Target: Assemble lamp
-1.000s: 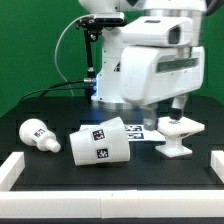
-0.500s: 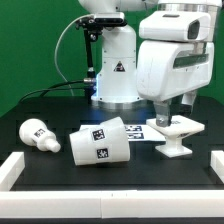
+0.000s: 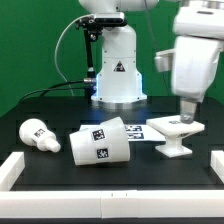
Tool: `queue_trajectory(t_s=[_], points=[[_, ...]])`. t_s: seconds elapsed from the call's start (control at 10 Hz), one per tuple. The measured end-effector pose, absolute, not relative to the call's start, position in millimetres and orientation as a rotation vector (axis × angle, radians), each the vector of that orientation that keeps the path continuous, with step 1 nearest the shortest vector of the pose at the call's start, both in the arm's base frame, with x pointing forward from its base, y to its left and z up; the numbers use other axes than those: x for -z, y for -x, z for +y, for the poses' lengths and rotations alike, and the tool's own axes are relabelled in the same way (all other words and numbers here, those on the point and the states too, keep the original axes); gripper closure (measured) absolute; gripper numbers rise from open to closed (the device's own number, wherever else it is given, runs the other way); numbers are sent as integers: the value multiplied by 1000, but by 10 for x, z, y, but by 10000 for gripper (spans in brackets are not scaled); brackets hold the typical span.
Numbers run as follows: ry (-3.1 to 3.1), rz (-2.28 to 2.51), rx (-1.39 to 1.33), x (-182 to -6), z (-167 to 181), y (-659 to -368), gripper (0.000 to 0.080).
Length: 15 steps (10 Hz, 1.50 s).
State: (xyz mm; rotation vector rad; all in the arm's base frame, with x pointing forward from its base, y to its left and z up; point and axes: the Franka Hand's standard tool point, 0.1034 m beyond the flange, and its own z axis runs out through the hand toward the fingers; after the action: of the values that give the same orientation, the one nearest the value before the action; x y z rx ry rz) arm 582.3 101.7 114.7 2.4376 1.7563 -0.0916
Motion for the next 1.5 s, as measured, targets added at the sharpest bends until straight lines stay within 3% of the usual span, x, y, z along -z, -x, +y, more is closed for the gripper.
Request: queue_trajectory(t_s=[0.6, 0.8, 1.3, 1.5], points=[[-2561, 1604, 90, -1100, 1001, -5778, 100], [-2639, 1454, 313, -1104, 985, -5678, 100], [-2632, 1465, 282, -1064, 988, -5684, 100], [-2775, 1122, 233, -1023, 952, -5616, 100]])
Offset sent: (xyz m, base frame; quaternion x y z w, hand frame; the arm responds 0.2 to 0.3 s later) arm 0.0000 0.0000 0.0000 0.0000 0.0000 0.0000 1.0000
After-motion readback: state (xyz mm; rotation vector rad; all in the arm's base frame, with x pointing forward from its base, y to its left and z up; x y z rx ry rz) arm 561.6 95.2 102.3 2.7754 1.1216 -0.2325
